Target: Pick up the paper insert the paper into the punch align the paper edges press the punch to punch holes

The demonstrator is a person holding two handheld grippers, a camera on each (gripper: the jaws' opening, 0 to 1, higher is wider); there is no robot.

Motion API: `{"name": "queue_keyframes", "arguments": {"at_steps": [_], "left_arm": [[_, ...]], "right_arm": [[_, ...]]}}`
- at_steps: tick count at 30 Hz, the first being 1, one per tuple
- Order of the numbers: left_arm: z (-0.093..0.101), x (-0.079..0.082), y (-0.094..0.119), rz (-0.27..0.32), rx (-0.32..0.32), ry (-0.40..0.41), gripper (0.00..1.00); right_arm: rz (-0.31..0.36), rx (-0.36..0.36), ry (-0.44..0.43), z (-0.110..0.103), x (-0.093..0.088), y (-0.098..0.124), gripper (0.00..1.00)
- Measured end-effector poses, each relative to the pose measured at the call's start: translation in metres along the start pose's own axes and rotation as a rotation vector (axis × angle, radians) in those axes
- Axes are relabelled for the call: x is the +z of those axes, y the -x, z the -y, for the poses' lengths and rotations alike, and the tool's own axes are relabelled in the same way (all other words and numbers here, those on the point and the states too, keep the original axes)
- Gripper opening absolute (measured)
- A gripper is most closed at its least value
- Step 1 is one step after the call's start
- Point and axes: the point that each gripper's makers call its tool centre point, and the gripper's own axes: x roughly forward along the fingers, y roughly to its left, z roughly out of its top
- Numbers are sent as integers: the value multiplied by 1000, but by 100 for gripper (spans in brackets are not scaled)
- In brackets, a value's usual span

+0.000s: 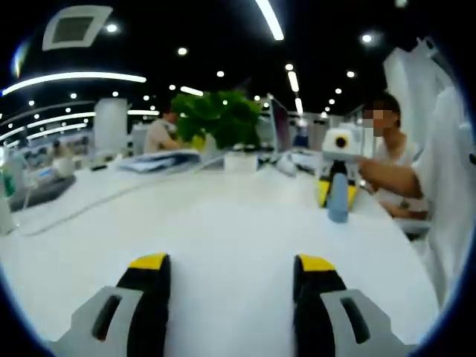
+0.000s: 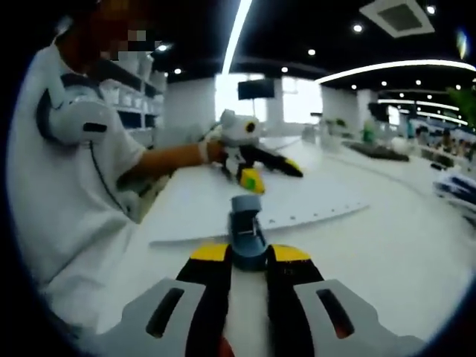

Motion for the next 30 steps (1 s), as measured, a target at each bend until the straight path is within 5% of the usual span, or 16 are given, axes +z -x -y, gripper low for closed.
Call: {"name": "queue_keyframes", "arguments": {"at_steps": [30], "left_arm": [[3,-2,0,-2,-3,0,67]], "right_arm": [[-6,58,14,-15,1,-1,22]]}}
